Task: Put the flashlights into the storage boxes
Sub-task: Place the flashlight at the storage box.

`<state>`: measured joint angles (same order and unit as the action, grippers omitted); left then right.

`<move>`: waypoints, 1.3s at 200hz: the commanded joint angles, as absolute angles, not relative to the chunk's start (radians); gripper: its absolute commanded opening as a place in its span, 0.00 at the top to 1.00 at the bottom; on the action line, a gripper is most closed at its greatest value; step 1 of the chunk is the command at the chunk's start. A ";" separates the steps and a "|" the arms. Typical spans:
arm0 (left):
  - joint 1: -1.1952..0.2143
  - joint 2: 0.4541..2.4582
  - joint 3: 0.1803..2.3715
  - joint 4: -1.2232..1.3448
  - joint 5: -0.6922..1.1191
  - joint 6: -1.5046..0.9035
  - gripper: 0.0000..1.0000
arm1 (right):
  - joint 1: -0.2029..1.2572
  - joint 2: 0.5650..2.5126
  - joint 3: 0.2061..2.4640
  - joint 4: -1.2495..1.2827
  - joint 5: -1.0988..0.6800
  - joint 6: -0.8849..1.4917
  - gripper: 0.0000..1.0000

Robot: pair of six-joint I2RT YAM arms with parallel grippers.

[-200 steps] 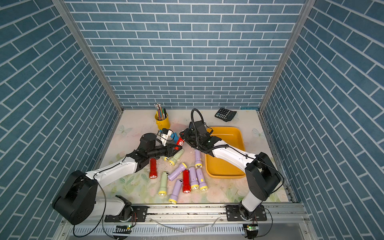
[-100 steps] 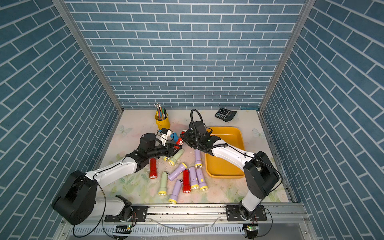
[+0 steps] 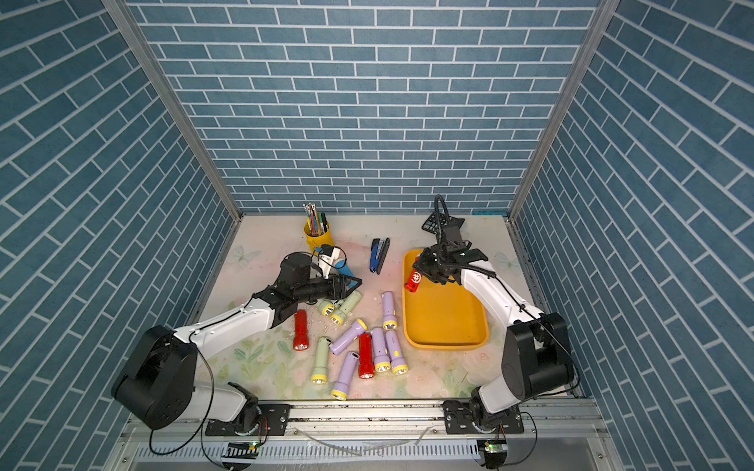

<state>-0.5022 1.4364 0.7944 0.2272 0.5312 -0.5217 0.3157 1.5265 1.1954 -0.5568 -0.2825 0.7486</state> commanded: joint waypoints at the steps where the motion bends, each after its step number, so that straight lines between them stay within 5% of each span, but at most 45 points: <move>1: -0.505 1.482 0.844 0.153 0.500 -0.497 0.38 | 0.270 1.573 1.270 -0.771 -0.344 0.488 0.76; 70: -0.505 1.527 0.913 0.074 0.472 -0.481 0.38 | 0.245 1.844 1.425 -0.753 -0.435 0.306 0.76; 195: -0.505 1.549 0.937 0.037 0.451 -0.469 0.38 | 0.242 2.090 1.595 -0.668 -0.499 0.357 0.73; 231: -0.506 1.547 0.936 0.035 0.448 -0.469 0.38 | 0.241 2.114 1.598 -0.640 -0.535 0.363 0.68; 260: -0.505 1.545 0.936 0.034 0.448 -0.470 0.38 | 0.236 2.117 1.600 -0.631 -0.540 0.374 0.53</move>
